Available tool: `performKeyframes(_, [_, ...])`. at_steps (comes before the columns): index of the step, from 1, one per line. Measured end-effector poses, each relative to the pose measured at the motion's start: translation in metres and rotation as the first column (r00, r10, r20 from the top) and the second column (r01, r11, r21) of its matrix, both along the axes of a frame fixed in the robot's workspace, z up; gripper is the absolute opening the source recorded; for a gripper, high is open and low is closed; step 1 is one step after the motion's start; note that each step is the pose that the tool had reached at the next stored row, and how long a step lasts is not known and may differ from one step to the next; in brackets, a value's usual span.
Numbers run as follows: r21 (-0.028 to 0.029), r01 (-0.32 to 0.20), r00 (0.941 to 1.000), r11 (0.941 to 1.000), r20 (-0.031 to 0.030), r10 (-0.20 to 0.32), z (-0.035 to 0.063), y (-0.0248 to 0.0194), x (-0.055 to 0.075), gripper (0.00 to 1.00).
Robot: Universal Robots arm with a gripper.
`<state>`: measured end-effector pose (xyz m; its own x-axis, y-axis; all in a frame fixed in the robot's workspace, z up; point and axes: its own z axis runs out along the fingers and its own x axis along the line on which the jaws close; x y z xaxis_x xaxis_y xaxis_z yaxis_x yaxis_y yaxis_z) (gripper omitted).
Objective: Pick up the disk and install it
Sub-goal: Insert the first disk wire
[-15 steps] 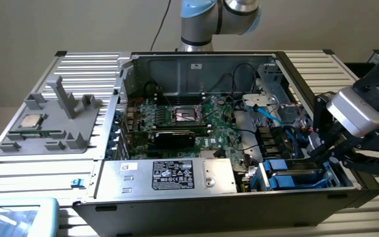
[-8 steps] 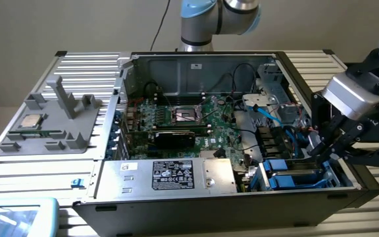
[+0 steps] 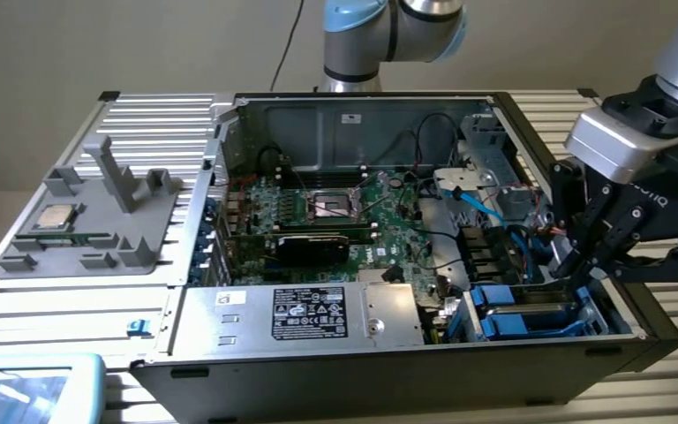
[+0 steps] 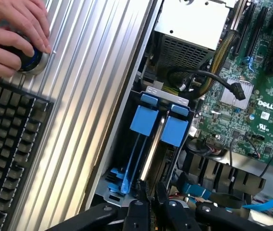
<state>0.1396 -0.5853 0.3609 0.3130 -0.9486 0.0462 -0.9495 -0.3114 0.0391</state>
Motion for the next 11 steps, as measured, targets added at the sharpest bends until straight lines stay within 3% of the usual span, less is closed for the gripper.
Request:
performKeyframes(2, [-0.0155,0.000,1.0000,0.9999,0.0000,0.000,0.0000,0.0033,-0.0001,0.16])
performKeyframes(4, [-0.0222,0.000,1.0000,0.9998,0.0000,0.000,-0.0001,0.0050,-0.0004,0.16])
performKeyframes(11, [-0.0251,0.004,1.0000,0.9997,-0.0003,-0.004,-0.0001,0.0058,-0.0095,0.16])
